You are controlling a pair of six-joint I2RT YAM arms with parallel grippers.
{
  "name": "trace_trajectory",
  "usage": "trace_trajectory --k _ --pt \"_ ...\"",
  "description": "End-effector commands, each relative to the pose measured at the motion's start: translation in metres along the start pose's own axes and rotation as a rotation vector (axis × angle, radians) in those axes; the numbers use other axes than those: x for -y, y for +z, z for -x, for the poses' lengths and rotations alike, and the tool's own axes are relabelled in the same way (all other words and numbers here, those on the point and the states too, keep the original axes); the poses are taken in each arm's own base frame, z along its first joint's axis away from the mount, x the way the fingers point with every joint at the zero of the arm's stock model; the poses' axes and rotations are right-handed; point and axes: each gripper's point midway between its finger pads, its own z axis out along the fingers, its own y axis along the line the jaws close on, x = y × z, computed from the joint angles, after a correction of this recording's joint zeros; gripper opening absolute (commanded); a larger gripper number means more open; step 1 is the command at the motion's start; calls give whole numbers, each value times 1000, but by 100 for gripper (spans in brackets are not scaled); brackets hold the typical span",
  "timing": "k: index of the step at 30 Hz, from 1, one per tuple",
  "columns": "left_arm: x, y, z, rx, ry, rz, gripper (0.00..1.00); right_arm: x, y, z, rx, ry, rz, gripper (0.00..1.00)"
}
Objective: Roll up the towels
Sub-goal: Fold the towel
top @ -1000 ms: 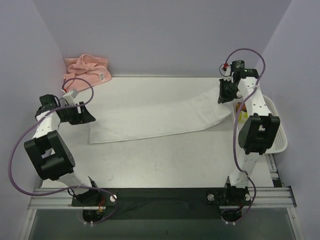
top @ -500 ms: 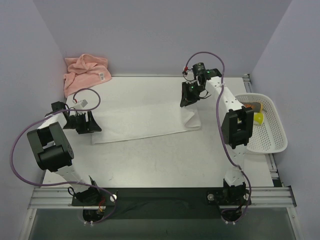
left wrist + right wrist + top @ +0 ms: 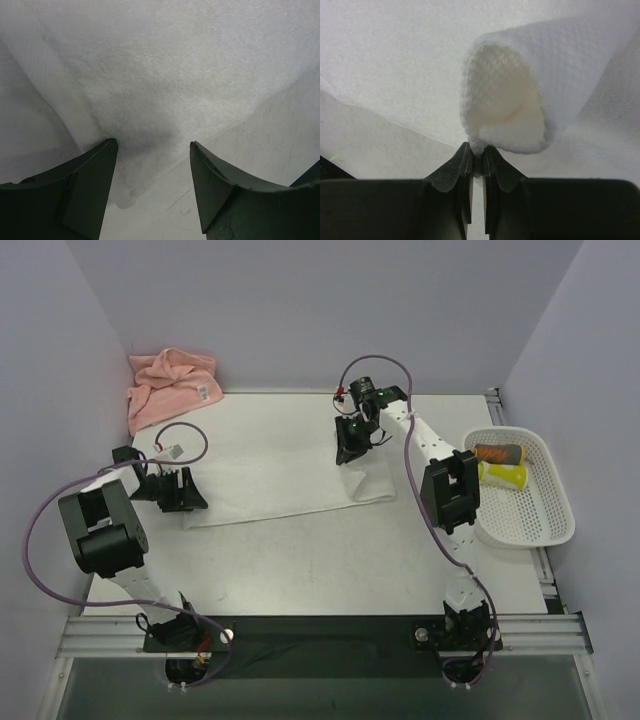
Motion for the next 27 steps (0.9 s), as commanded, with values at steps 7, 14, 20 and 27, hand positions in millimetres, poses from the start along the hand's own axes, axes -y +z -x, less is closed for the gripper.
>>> trace_trajectory --k 7,14,20,27 --pt "-9 5 7 8 28 14 71 -13 -3 -3 -8 4 6 0" --pt "-9 2 8 11 37 22 71 -16 13 -5 -37 24 28 0" --pt "-8 1 9 6 45 20 72 -23 21 -9 -59 31 50 0" --pt "7 -6 15 25 58 -40 73 -44 12 -10 -67 19 151 29"
